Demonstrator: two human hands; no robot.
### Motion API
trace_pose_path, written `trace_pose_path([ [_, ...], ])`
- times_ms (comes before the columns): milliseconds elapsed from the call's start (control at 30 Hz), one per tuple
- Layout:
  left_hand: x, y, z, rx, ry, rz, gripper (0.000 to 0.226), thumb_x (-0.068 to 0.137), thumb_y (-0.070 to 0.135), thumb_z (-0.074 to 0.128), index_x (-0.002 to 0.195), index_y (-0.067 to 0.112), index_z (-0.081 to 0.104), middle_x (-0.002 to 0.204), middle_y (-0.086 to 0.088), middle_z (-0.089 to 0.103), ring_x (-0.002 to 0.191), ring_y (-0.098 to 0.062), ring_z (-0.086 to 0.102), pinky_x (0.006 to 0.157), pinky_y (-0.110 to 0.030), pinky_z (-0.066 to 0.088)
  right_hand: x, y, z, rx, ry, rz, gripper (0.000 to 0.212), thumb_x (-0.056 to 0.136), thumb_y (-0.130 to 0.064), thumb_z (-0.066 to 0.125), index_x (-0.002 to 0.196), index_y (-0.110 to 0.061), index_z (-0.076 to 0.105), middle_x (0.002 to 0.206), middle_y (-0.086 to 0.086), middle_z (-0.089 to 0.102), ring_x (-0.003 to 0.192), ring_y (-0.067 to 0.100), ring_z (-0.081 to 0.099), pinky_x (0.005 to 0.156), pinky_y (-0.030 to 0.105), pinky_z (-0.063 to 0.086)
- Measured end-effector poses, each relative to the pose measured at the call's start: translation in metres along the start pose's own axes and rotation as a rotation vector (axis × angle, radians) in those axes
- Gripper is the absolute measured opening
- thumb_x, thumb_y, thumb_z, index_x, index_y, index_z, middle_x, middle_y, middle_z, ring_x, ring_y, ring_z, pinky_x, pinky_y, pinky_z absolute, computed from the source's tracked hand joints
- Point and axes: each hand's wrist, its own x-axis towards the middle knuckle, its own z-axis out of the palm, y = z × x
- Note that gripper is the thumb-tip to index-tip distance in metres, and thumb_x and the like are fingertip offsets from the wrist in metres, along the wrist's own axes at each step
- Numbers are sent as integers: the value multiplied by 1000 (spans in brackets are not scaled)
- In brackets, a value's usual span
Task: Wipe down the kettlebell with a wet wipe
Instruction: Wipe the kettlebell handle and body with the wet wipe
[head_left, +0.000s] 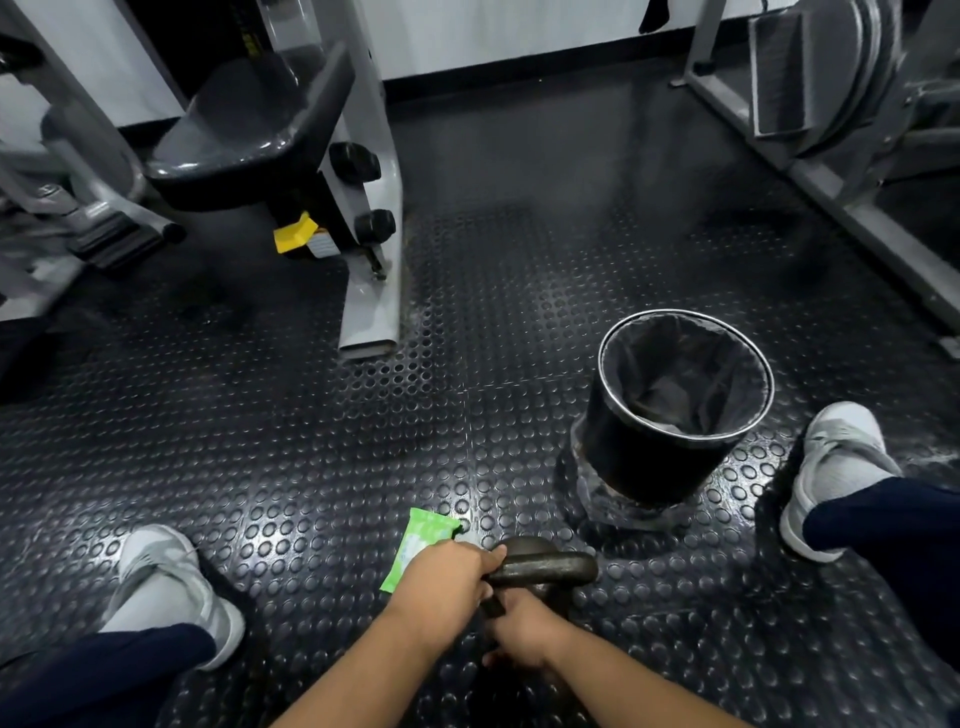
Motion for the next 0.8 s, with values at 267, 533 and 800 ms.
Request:
trace_pose_path([
  [267, -3, 4, -8, -14, -6, -30, 55, 102, 23, 52, 153, 41, 43, 120, -3, 72, 105, -25, 67, 89, -31, 52, -8, 11, 1, 608, -25, 44, 40, 89, 15, 40, 119, 1, 64, 65, 2, 54, 46, 7, 34, 91, 47, 58],
  [533, -8, 15, -22, -25, -70, -51, 52, 99, 11, 54, 145, 36, 55, 92, 3, 70, 79, -22, 71, 72, -28, 54, -16, -15, -7, -406, 60, -89, 16, 97, -20, 60, 111, -26, 66, 96, 2, 72, 82, 17, 66, 91, 37, 58],
  [800, -10, 19, -27, 30, -49, -27, 33, 102, 17, 50, 130, 26, 64, 107, -6, 72, 92, -26, 68, 81, -30, 53, -8, 1, 0, 563, -42, 91, 31, 92, 16, 46, 105, -6, 64, 70, 3, 61, 51, 9, 42, 91, 46, 61],
])
